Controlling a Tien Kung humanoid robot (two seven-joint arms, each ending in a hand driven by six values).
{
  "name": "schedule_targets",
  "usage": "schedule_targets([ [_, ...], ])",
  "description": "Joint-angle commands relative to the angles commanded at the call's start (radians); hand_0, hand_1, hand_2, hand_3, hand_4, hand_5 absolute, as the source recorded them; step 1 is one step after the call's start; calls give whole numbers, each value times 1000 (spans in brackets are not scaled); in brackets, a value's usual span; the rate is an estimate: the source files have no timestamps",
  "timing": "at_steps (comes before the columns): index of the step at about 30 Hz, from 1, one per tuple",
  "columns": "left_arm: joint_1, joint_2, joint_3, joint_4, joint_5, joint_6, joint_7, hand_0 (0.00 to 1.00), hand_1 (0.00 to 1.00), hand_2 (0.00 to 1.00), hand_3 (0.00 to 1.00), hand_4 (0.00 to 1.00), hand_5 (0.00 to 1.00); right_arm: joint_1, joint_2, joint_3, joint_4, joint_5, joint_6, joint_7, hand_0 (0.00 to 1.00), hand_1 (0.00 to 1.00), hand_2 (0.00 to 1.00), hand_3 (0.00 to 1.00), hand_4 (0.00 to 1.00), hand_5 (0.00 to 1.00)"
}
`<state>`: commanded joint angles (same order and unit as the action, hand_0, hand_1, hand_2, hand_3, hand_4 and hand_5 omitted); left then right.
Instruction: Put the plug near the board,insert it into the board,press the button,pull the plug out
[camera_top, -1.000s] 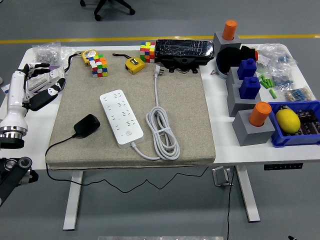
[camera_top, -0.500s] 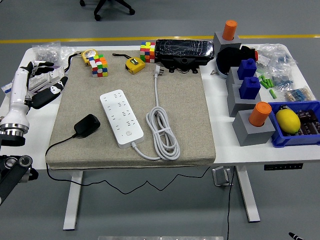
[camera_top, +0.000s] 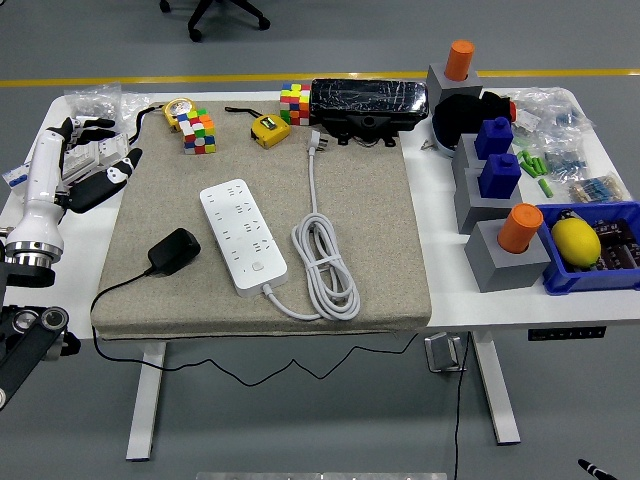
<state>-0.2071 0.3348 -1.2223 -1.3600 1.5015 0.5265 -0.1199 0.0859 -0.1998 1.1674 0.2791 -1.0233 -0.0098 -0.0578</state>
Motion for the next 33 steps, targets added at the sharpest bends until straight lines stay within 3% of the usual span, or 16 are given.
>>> schedule_targets([
  [11,-2,-2,-4,7,0,-2,6,692,662,594,610,823,263,3,-8,-18,-4,9,0,0,652,648,631,558,985,553],
  [17,11,-17,6,8,4,-7,16,694,664,595,612,819,257,-7,-10,-24,-4,22,0,1,653,647,632,558,985,553],
  [22,1,-6,24,8,6,-16,25,694,664,596,611,817,256,-6,-12,-37,-15,30,1,0,652,647,632,558,985,553],
  [33,-10,-9,22,1,1,-23,31,695,663,599,624,814,253,-3,-12,-29,-12,18,2,-1,653,648,632,558,985,553],
])
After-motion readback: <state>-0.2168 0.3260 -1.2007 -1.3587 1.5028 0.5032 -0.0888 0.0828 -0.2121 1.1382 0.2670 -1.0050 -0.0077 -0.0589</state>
